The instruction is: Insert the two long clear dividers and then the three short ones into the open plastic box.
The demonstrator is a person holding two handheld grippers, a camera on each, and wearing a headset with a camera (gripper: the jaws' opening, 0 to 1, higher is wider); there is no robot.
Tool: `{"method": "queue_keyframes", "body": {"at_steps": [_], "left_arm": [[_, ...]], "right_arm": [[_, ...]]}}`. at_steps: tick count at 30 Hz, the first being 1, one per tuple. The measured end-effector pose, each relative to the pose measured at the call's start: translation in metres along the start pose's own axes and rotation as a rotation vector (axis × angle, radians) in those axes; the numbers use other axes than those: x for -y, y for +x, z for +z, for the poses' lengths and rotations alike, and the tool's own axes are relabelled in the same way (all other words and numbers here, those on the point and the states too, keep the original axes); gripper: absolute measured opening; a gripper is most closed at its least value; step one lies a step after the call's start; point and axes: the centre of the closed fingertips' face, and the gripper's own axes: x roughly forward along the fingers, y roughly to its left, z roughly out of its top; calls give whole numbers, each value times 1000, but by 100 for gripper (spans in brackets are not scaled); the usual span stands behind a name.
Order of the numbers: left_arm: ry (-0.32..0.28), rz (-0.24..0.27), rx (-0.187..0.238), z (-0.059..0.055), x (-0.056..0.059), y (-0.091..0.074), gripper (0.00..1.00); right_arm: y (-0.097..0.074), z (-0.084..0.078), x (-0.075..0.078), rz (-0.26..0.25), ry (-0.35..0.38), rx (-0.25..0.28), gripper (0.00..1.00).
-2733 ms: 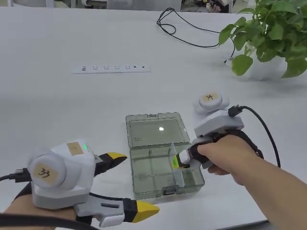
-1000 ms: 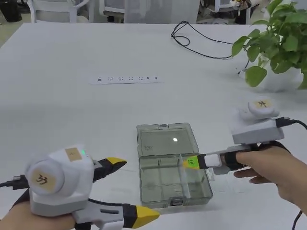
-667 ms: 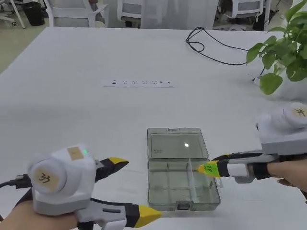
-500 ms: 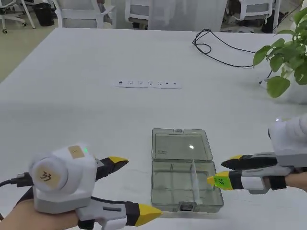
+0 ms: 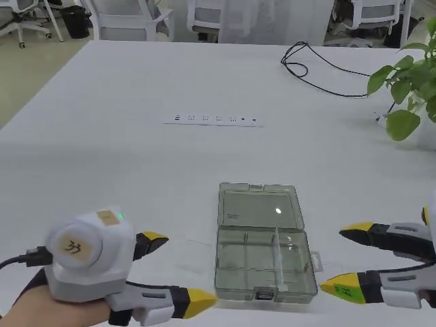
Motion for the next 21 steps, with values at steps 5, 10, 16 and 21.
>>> {"method": "queue_keyframes", "body": {"at_steps": [5, 10, 16, 21], "left_arm": [[-75, 64, -46, -12, -15, 5, 69], [-154, 131, -135, -33, -28, 15, 64], [-188, 176, -200, -47, -32, 32, 59], [-191, 216, -250, -57, -37, 45, 57]], "right_arm": [[-4, -7, 2, -9, -28, 9, 73], [-6, -14, 1, -10, -55, 20, 74], [-8, -18, 1, -12, -50, 28, 74], [-8, -19, 1, -12, -57, 36, 74]]}}
